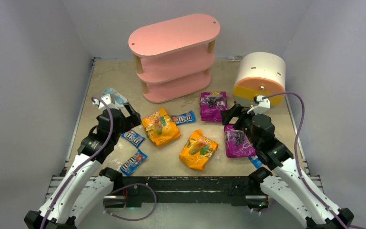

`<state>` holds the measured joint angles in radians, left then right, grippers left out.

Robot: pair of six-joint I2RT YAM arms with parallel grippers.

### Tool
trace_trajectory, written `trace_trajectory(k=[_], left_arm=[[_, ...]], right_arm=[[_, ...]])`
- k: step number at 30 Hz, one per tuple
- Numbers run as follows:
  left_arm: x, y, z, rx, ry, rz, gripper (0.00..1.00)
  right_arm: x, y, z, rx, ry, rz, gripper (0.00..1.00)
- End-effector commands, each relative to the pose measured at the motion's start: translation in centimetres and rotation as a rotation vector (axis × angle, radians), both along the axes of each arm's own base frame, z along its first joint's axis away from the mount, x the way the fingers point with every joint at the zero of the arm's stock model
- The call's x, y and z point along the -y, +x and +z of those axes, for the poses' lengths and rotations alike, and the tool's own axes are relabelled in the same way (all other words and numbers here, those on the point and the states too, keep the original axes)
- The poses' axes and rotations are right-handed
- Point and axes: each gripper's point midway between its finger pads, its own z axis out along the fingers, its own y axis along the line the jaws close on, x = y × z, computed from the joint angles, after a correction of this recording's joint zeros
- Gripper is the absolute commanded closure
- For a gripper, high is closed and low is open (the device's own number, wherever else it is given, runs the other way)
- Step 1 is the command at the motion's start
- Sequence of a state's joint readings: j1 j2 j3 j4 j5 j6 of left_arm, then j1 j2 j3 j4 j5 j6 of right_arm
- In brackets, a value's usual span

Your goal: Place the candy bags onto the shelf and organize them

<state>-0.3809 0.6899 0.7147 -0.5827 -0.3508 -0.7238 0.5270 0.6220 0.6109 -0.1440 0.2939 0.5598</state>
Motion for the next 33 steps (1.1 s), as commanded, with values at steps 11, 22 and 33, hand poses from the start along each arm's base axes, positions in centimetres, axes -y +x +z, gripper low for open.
trace_trajectory(k=[11,22,33], left_arm=[[3.5,2.1,-3.1,-0.019,-0.062,-0.122,0.00],[6.9,4.1,-7.9,-0.107,-0.125,-0.225,0.07],[6.5,4.0,-13.1,-0.215,-0.118,-0.165,0.19]], right_arm=[[-1.7,-0.4,0.3,0.048,0.059,0.090,0.02],[-2.9,-1.2,-0.4,0.046,0.079,0.173,0.02],[-3.9,-1.5,-1.1,0.048,0.093,0.229,0.02]])
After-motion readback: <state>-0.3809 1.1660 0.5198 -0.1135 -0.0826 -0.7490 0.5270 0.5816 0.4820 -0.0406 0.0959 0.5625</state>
